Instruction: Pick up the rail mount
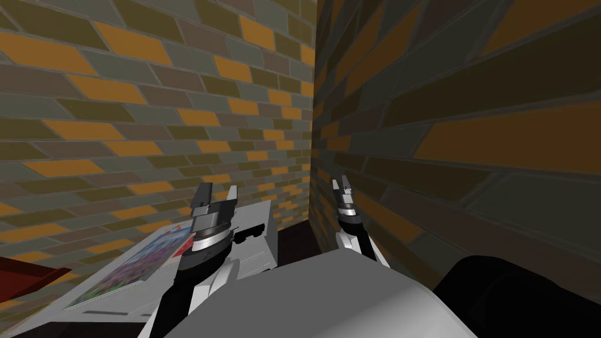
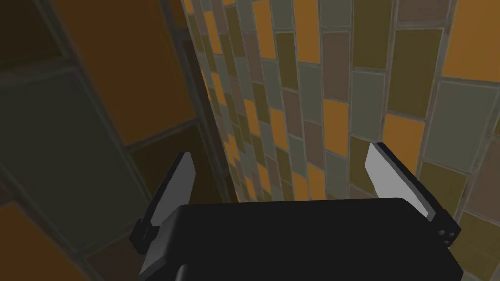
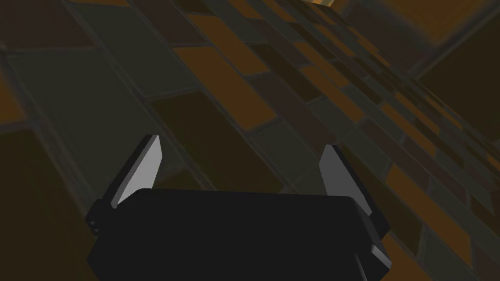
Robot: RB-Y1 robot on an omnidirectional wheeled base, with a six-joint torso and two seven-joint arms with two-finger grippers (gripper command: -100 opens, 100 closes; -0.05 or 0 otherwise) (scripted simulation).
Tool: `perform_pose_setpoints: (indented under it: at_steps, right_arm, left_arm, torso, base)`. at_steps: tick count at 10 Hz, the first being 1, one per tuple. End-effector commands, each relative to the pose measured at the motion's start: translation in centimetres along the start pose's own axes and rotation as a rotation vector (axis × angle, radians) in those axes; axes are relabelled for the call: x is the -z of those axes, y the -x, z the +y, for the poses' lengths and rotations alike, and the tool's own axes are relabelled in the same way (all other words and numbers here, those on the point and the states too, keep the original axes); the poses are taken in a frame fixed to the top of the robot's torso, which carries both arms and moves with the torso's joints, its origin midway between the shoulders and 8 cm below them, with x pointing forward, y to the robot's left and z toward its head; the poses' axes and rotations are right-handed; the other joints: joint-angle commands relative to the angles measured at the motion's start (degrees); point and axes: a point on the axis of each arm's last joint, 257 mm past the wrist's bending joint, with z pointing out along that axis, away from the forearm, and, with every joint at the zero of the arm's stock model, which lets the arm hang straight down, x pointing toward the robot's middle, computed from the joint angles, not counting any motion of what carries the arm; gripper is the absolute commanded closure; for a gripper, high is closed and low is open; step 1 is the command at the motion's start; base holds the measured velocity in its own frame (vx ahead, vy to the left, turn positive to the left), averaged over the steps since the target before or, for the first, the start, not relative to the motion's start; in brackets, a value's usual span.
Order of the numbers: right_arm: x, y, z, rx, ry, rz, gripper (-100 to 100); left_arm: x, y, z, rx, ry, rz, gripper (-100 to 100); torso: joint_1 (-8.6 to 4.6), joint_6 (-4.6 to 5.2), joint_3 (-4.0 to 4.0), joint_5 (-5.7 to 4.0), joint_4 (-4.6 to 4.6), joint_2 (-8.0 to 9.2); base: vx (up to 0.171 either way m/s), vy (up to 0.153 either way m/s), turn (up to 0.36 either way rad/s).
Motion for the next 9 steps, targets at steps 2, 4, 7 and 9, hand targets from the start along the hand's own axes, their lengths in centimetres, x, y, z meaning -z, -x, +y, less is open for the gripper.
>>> perform_pose_setpoints:
  at_steps: [2, 4, 7, 9]
  right_arm:
    - [0.0, 0.0, 0.0, 0.000, 0.000, 0.000, 0]
    - [0.0, 0.0, 0.0, 0.000, 0.000, 0.000, 0]
    - [0.0, 0.0, 0.0, 0.000, 0.000, 0.000, 0]
    - [0.0, 0.0, 0.0, 0.000, 0.000, 0.000, 0]
  left_arm:
    - [0.4, -0.9, 1.3, -0.012, 0.043, 0.062, -100]
    - [0.7, -1.3, 2.6, -0.020, 0.090, 0.093, -100]
    - [1.6, -1.5, 5.3, -0.031, 0.191, 0.124, -100]
    - [2.5, -1.4, 7.6, -0.039, 0.276, 0.136, -100]
  torso:
    - [0.11, 0.01, 0.05, 0.02, 0.02, 0.10]
    - [0.23, 0.01, 0.18, 0.05, 0.07, 0.31]
    - [0.25, 0.00, 0.21, 0.06, 0.08, 0.37]
    - [0.31, 0.01, 0.25, 0.07, 0.10, 0.44]
  base:
    - [-0.053, 0.040, -0.062]
    - [-0.089, 0.053, -0.063]
    - [-0.099, 0.061, -0.097]
    - [-0.117, 0.080, -0.108]
